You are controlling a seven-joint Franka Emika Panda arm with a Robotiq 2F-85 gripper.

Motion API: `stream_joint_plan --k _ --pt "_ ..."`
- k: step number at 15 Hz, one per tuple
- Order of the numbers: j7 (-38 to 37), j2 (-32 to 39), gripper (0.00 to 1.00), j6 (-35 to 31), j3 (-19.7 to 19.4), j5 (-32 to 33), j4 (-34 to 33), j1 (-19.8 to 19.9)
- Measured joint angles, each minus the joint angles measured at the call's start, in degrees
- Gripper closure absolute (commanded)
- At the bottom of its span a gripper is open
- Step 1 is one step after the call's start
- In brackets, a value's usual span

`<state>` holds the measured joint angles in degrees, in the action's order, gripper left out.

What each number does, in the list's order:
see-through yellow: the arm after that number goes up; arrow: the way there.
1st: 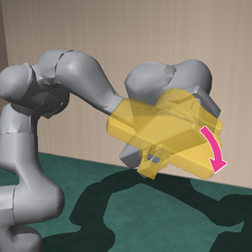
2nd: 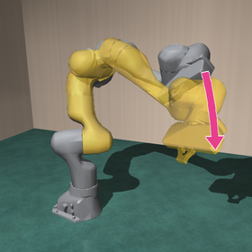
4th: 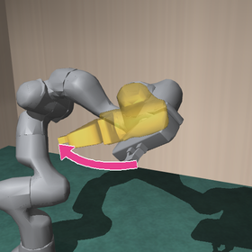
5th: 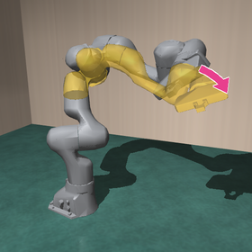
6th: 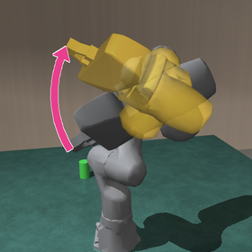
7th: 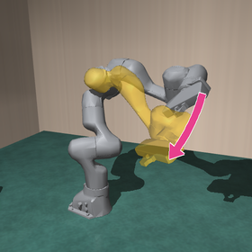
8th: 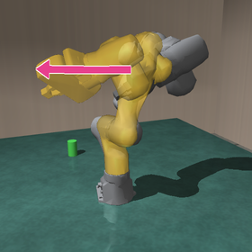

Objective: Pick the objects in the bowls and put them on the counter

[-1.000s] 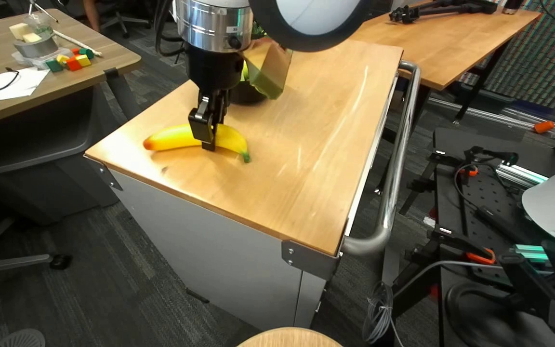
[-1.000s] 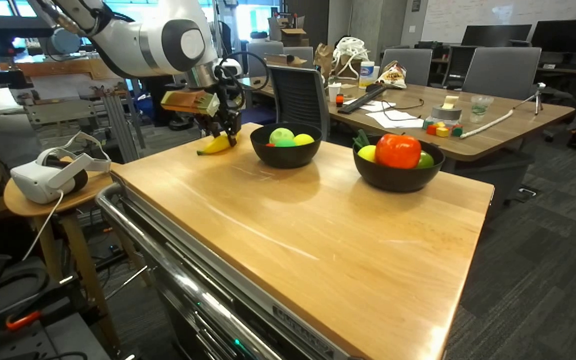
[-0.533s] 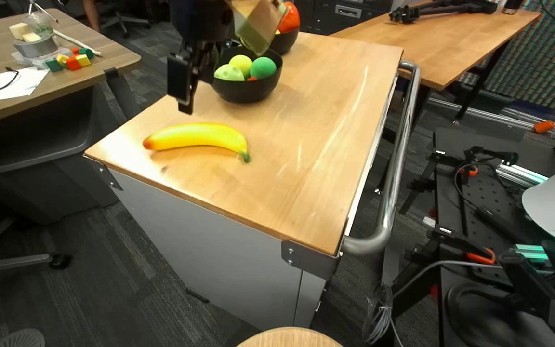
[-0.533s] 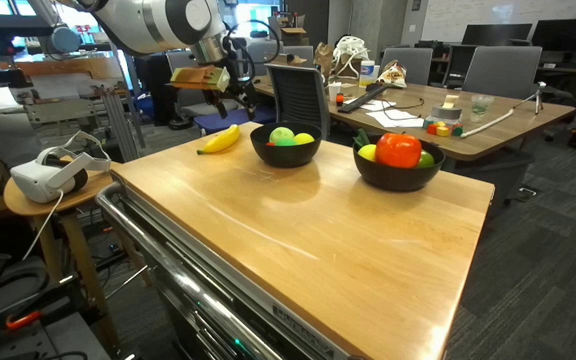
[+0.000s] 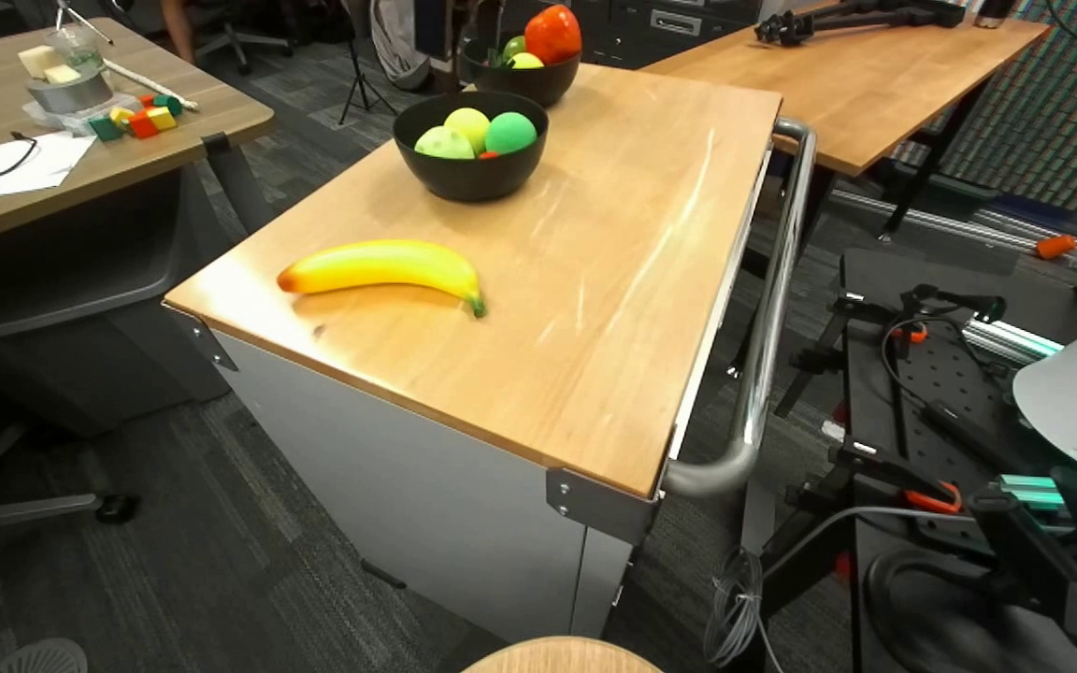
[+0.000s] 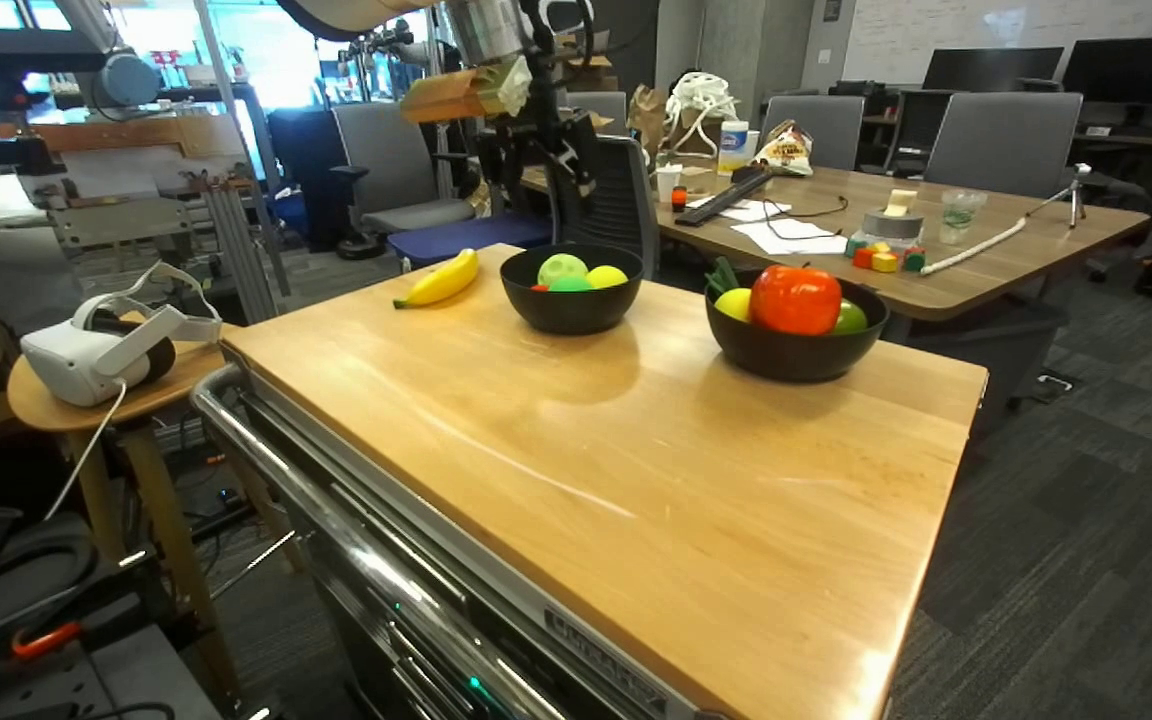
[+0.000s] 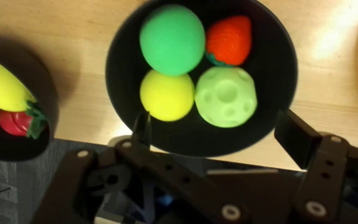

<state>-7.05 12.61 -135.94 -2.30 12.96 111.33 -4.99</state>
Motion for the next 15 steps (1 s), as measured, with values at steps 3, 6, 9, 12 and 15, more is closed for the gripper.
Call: stream_joint_plan --k 3,6,9,12,15 --pt "3.5 1.1 0.0 2.3 0.0 -2.0 0.1 2.4" --pt "3.5 1.8 0.0 2.3 0.1 -2.0 0.2 2.6" --pt "3.6 2.7 0.0 2.3 0.2 -2.0 0.2 2.6" --pt "3.7 3.9 0.0 2.3 0.2 -2.0 0.2 2.6" --pt "3.9 5.2 0.0 2.3 0.2 -2.0 0.2 2.6"
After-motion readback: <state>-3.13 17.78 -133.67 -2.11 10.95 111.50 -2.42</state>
